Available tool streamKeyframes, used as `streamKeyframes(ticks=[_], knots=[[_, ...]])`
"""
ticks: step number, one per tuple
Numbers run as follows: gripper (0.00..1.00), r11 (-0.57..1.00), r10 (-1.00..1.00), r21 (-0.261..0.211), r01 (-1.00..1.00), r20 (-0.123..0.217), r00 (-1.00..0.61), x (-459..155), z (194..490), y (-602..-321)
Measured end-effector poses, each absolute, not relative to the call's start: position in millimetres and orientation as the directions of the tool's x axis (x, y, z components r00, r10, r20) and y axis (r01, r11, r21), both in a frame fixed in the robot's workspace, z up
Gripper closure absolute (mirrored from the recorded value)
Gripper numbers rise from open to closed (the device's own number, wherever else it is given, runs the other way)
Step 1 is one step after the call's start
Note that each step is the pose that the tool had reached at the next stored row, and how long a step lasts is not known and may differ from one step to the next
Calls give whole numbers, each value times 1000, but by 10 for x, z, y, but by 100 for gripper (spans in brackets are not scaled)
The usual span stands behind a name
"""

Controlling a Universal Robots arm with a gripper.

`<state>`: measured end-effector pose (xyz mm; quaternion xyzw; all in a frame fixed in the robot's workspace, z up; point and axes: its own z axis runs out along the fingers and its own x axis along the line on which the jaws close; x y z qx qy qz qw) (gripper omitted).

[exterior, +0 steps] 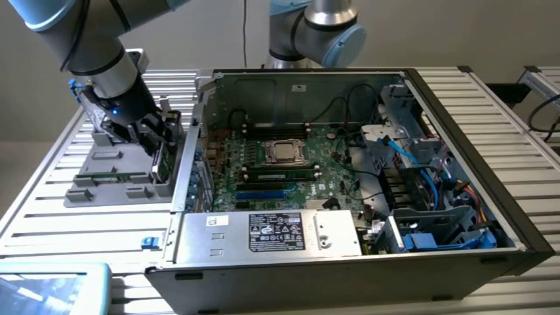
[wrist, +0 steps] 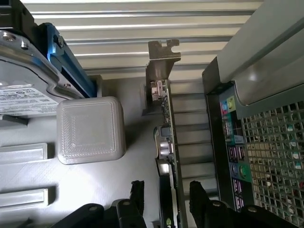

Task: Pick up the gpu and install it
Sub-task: 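Pick up the gpu and move the gpu toward the slot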

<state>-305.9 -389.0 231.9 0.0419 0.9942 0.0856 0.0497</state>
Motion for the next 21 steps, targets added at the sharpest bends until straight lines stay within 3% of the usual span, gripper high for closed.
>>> streamKeyframes(ticks=[10,21], knots=[[48,984,40,178,19,-115,-993,-3055,2300,-3899],[48,984,38,177,17,-116,-993,-3059,2253,-3901]])
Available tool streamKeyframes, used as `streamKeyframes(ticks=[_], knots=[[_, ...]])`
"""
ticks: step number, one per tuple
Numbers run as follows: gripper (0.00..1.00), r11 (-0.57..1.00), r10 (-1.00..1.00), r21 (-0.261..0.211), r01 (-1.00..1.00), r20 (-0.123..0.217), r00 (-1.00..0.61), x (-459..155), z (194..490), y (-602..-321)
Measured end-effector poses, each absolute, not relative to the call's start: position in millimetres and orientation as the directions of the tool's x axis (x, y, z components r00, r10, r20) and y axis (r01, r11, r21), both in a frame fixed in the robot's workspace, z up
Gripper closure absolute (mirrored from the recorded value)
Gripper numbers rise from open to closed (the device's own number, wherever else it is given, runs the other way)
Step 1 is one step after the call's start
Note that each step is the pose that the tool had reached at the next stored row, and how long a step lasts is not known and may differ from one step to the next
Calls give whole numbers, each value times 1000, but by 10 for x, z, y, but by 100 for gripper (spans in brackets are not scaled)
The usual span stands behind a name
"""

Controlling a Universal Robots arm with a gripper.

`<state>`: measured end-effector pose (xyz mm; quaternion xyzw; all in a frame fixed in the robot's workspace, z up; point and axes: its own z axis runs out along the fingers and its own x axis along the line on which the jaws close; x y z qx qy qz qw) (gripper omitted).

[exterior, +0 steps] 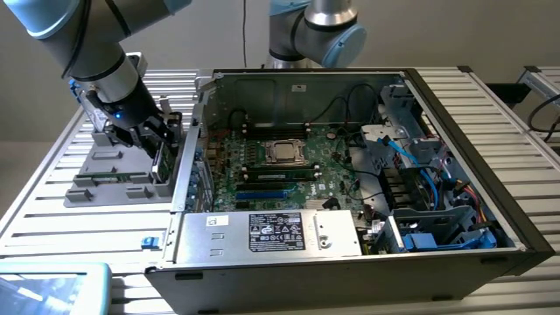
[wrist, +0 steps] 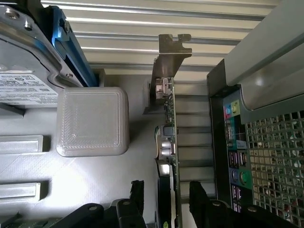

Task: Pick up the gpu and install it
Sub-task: 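Pick up the gpu and move the gpu toward the slot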

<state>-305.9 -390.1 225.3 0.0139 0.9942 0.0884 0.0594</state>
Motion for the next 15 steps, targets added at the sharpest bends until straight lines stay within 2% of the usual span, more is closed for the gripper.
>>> streamKeyframes(ticks=[5,6,7,8,9,15], knots=[[48,984,38,178,17,-116,-993,-3058,2251,-3900],[50,984,38,178,17,-116,-992,-3053,2249,-3899],[57,984,38,178,17,-116,-992,-3053,2250,-3899],[57,984,38,178,17,-116,-992,-3053,2250,-3900],[69,984,38,178,17,-116,-993,-3053,2251,-3900],[71,984,38,178,17,-116,-992,-3052,2251,-3900]])
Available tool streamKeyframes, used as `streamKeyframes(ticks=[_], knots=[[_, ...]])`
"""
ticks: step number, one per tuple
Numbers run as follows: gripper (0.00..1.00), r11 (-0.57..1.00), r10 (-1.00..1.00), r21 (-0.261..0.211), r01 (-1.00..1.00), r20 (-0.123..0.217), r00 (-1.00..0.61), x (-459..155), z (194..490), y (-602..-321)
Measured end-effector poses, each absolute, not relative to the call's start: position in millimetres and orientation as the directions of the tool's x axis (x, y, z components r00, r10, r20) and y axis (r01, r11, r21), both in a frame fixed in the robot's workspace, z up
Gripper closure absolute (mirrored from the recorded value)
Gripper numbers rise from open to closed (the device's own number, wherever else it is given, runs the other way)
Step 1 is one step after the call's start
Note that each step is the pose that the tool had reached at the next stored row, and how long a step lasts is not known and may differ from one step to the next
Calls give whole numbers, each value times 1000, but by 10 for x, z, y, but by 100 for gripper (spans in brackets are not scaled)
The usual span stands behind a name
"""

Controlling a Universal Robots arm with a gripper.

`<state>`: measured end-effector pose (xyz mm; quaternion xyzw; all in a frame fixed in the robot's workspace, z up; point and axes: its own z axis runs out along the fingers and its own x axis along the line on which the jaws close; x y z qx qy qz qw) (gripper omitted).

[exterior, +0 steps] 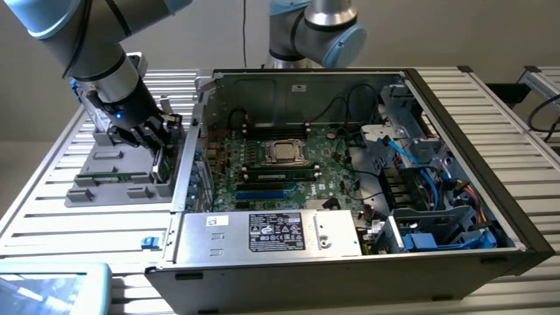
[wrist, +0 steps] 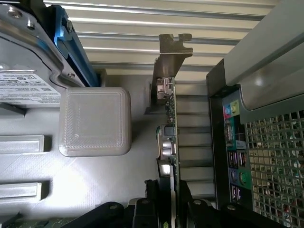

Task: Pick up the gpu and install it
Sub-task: 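Pick up the gpu and move the gpu toward the slot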

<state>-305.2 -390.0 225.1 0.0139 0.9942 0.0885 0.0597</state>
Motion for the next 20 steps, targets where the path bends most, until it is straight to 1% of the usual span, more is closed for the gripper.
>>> streamKeyframes(ticks=[5,9,14,20], knots=[[71,984,38,177,17,-116,-993,-3053,2260,-3901],[71,984,38,178,17,-116,-993,-3053,2395,-3903],[71,984,38,178,17,-116,-993,-3053,2439,-3905],[71,984,38,178,17,-116,-993,-3053,2652,-3909]])
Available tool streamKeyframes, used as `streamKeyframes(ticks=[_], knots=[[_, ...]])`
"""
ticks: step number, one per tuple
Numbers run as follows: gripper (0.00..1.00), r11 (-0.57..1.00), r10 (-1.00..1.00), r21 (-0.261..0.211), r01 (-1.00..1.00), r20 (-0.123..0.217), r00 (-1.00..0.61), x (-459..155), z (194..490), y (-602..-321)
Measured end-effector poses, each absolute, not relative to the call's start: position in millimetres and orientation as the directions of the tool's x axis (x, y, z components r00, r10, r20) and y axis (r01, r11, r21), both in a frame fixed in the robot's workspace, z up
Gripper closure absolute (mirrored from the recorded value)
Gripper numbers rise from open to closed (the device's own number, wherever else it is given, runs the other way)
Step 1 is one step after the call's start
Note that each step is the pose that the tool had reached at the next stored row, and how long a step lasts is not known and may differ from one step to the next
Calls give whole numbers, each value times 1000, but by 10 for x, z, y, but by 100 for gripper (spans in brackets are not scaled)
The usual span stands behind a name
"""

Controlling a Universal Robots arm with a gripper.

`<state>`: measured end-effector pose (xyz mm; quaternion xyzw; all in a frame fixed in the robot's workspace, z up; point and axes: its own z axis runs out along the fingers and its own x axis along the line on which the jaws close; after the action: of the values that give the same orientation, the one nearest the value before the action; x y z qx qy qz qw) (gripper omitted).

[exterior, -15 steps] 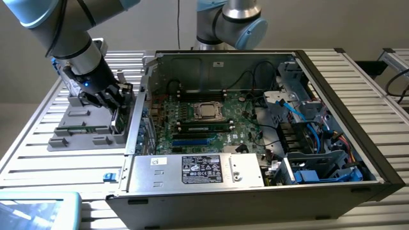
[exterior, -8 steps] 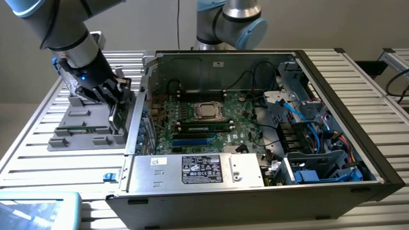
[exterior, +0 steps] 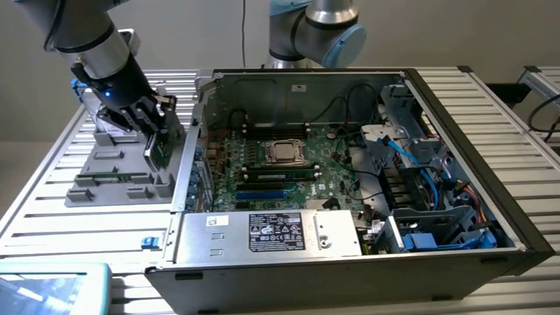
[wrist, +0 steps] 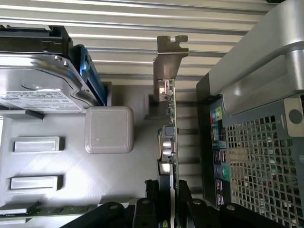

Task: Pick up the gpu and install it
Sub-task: 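Pick up the gpu and move the gpu toward the slot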

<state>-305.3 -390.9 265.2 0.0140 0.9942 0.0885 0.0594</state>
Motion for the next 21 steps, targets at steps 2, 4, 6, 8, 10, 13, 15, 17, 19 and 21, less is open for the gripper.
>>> streamKeyframes(ticks=[2,4,6,8,10,13,15,17,19,21], knots=[[71,984,38,178,17,-116,-993,-3053,2671,-3910],[71,984,38,178,17,-115,-993,-3054,2680,-3910],[71,984,38,178,17,-115,-993,-3055,2689,-3909],[71,984,39,178,18,-113,-993,-3056,2691,-3910],[71,984,44,178,24,-109,-993,-3055,2692,-3911],[71,983,55,177,37,-95,-994,-3055,2692,-3915],[71,983,63,177,47,-88,-994,-3056,2693,-3917],[71,983,73,177,57,-83,-994,-3056,2693,-3918],[71,982,86,176,71,-78,-993,-3056,2692,-3919],[71,980,102,176,88,-72,-992,-3055,2693,-3919]])
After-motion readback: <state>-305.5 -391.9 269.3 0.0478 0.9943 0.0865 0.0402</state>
